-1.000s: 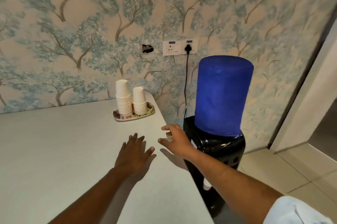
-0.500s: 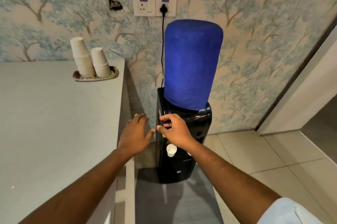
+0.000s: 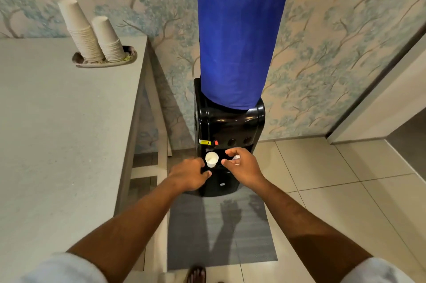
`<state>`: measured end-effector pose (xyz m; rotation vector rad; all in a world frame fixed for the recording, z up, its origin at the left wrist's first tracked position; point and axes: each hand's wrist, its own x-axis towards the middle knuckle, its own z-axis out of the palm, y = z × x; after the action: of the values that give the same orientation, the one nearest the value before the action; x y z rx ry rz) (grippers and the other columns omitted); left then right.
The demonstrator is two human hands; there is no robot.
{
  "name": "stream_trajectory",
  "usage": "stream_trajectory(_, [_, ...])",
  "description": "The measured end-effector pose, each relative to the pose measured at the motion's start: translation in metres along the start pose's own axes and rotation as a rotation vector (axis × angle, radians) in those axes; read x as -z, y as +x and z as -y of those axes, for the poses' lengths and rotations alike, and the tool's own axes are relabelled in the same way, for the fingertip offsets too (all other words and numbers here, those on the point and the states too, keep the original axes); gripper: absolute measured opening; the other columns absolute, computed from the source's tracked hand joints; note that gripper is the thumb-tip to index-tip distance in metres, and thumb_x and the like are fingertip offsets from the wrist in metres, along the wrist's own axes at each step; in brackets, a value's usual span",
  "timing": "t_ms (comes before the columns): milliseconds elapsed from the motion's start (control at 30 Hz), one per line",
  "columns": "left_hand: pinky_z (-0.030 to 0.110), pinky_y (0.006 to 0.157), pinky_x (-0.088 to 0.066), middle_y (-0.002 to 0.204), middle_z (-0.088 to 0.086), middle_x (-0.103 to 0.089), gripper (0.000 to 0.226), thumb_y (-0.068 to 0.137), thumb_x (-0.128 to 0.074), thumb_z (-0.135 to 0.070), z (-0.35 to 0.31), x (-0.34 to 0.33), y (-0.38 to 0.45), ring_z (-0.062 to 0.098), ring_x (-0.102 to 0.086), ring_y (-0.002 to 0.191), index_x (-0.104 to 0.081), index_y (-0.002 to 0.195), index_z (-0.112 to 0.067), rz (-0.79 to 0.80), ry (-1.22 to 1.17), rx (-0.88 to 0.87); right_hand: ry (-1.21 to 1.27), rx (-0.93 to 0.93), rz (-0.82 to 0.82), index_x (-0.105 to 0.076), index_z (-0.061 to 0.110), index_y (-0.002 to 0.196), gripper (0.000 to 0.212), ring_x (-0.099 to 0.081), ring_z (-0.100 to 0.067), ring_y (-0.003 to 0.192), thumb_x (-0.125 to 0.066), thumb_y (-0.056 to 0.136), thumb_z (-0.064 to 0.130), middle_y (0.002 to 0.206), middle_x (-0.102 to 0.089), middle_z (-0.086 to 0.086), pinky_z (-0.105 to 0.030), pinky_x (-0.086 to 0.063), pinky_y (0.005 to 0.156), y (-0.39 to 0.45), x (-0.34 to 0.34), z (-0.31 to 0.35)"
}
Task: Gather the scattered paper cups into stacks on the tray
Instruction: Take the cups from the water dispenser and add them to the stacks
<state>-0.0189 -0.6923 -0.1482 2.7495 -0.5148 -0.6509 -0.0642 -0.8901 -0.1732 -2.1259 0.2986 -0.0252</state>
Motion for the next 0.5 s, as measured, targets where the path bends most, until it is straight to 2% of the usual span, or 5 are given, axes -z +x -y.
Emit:
stream_trajectory(67, [0.043,0.096,-0.053,0.13,0.005,-0.064,0.049,0.094,-0.053,-0.054,-0.002,-0.022,0.007,0.026,-0.061,0.117,-0.059,0.132,-0.024,0.074,-0.019,0.018,-0.056,-0.014,0.045,-0.067,0.017,0.122,0.036,-0.07,-0.011,0.093,-0.077,0.089,0.028,0.123,-0.065,0.001,-0.031,-0.059,0.085,-0.002,-0.001,-0.014])
stream_trajectory(133, [0.044,0.101,-0.05,0.135,0.006,-0.062,0.053,0.095,-0.054,-0.053,-0.001,-0.044,0.014,0.027,-0.059,0.123,-0.055,0.137,-0.021,0.118,-0.042,0.056,-0.089,-0.044,0.074,-0.066,0.015,0.124,0.037,-0.07,-0.016,0.096,-0.076,0.09,0.026,0.125,-0.065,-0.002,-0.038,-0.059,0.091,-0.003,-0.001,-0.027])
stream_trajectory(333, [0.045,0.1,-0.05,0.135,0.008,-0.06,0.048,0.096,-0.052,-0.052,0.013,-0.085,0.047,0.032,-0.057,0.122,-0.055,0.132,-0.021,0.128,-0.079,0.135,-0.17,-0.146,0.074,-0.066,0.011,0.123,0.035,-0.063,-0.011,0.091,-0.076,0.091,0.021,0.123,-0.063,-0.007,-0.01,-0.045,0.074,0.019,0.001,-0.063])
stream_trajectory(433, [0.044,0.101,-0.049,0.137,0.008,-0.059,0.047,0.097,-0.052,-0.05,0.024,-0.101,0.074,0.033,-0.057,0.122,-0.054,0.134,-0.021,0.124,-0.12,0.163,-0.181,-0.215,0.053,-0.067,0.005,0.12,0.036,-0.066,-0.02,0.095,-0.078,0.089,0.019,0.116,-0.067,-0.011,-0.02,-0.051,0.079,0.035,-0.004,-0.087])
stream_trajectory(500, [0.044,0.101,-0.049,0.14,0.01,-0.057,0.047,0.098,-0.052,-0.048,0.03,-0.109,0.09,0.035,-0.056,0.124,-0.051,0.137,-0.02,0.117,-0.155,0.166,-0.206,-0.25,0.049,-0.066,0.005,0.122,0.039,-0.066,-0.024,0.104,-0.078,0.089,0.021,0.117,-0.066,-0.009,-0.024,-0.047,0.086,0.044,-0.008,-0.102])
